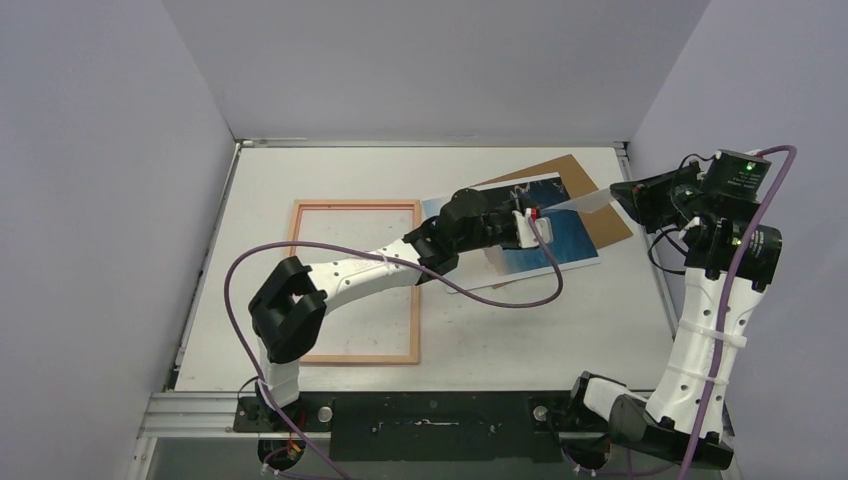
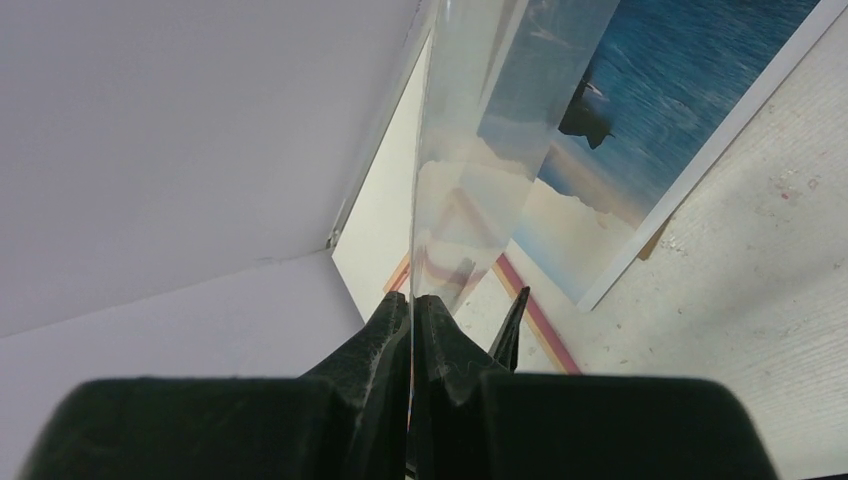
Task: Put the photo into the frame
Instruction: Adjust the photo frame item.
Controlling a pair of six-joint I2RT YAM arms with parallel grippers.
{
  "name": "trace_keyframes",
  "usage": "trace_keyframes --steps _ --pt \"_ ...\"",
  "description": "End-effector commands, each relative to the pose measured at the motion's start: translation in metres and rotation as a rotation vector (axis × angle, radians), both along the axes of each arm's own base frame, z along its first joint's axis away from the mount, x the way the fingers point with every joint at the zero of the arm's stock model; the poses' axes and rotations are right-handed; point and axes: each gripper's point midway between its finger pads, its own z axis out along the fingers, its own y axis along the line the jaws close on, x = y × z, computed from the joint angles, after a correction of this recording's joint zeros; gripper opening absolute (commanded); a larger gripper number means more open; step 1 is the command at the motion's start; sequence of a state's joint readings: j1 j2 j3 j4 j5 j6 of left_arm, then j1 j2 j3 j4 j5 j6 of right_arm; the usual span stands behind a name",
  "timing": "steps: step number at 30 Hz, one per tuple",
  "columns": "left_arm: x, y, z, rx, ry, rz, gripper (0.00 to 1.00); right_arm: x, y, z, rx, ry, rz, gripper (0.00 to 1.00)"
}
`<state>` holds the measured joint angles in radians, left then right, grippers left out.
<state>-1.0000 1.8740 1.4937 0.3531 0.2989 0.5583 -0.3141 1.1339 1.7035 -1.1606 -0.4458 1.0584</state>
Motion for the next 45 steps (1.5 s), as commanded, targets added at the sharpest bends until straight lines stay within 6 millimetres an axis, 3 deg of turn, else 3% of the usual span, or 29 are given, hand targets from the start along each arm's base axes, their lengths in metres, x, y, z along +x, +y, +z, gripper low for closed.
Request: trace_keyframes --steps 1,3,6,11,18,21,28,34,40,45 --pt "0.003 -0.010 0.035 -0.090 -0.049 0.013 0.39 -0.003 0.011 0.022 0.004 -0.091 0.035 0.00" --pt "0.002 -0.010 0.034 -0.088 -0.048 0.012 0.34 -0.004 0.013 0.021 0.007 -0.088 0.039 0.00" --pt "0.002 -0.009 0.035 -0.093 -0.039 0.021 0.16 -0.006 0.014 0.016 0.014 -0.078 0.043 0.00" --pt "0.002 -0.007 0.036 -0.098 -0.029 0.039 0.02 -0.007 0.015 0.012 0.026 -0.071 0.040 0.00" --pt "0.007 0.002 0.034 -0.095 0.033 0.078 0.00 -0.001 0.015 0.022 0.033 -0.120 0.034 0.55" --pt "0.009 0.014 0.033 -0.072 0.082 0.086 0.00 0.011 0.019 0.046 0.044 -0.247 0.069 0.66" --pt "0.026 0.061 0.046 -0.062 0.249 0.080 0.00 0.031 0.028 0.098 0.071 -0.477 0.147 0.71" --pt "0.033 0.099 0.065 -0.059 0.304 0.066 0.00 0.041 0.031 0.135 -0.082 -0.684 0.235 0.72" --pt "0.041 0.138 0.092 -0.078 0.403 0.054 0.00 0.059 0.045 0.151 -0.399 -0.845 0.398 0.74" --pt "0.039 0.160 0.107 -0.071 0.421 0.021 0.00 0.074 0.064 0.145 -0.540 -0.920 0.529 0.75"
